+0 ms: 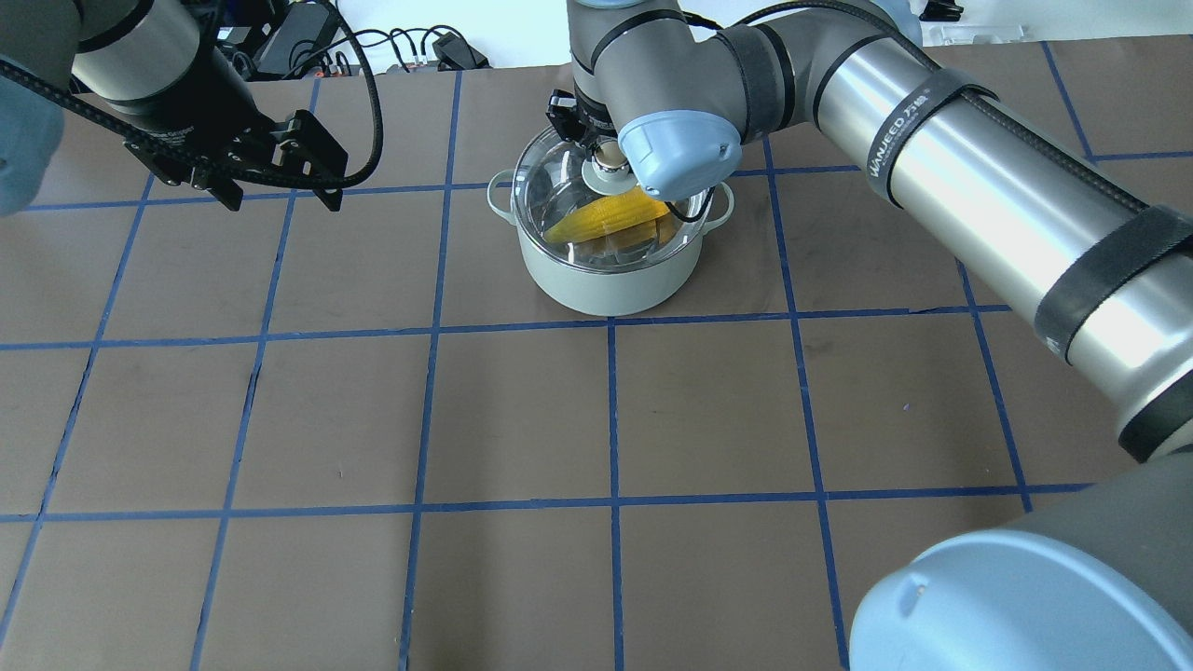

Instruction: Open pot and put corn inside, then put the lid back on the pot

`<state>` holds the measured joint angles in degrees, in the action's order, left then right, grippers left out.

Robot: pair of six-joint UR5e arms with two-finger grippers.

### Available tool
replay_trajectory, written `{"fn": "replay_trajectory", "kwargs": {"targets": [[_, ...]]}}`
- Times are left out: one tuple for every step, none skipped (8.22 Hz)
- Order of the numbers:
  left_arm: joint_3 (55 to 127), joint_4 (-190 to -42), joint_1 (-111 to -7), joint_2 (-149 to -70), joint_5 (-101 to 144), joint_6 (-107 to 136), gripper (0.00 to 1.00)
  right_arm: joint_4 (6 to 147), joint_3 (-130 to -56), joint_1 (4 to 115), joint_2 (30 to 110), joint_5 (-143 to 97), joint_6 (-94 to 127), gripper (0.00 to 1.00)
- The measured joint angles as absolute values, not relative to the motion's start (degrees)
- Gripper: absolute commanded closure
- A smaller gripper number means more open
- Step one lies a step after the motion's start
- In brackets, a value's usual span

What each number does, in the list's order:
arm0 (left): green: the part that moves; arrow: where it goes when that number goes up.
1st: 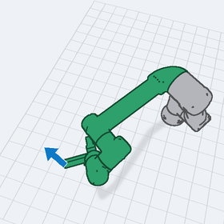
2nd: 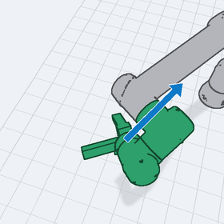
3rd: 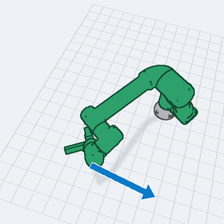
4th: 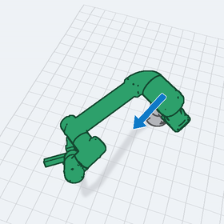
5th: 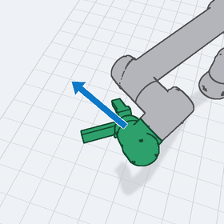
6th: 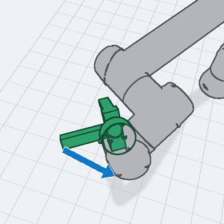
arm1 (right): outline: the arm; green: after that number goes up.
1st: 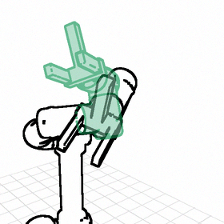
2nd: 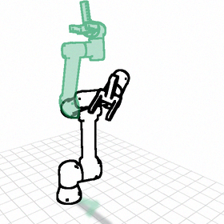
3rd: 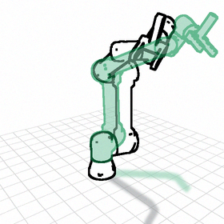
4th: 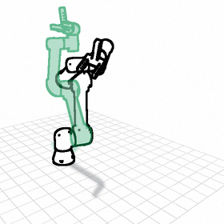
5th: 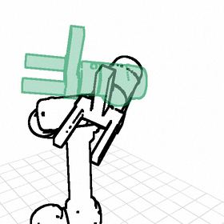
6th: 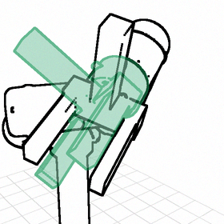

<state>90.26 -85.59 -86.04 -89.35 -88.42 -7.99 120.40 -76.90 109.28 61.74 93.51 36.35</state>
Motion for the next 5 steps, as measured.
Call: {"fn": "replay_trajectory", "kwargs": {"targets": [[90.26,-85.84,-86.04,-89.33,-88.42,-8.00,0.00,120.44,-76.91,109.30,61.54,93.52,36.26,0.63],[90.23,-85.96,-86.04,-89.31,-88.42,-8.00,0.00,120.51,-76.91,109.32,61.34,93.55,35.93,0.63],[90.20,-86.01,-86.05,-89.30,-88.42,-8.00,0.00,120.82,-76.94,109.33,61.12,93.55,35.76,0.63],[90.19,-86.03,-86.04,-89.33,-88.42,-8.04,0.00,121.11,-76.94,109.33,60.87,93.53,35.64,0.63],[90.18,-86.00,-86.05,-89.36,-88.42,-8.06,0.00,121.31,-76.95,109.33,60.70,93.53,35.60,0.63]]}}
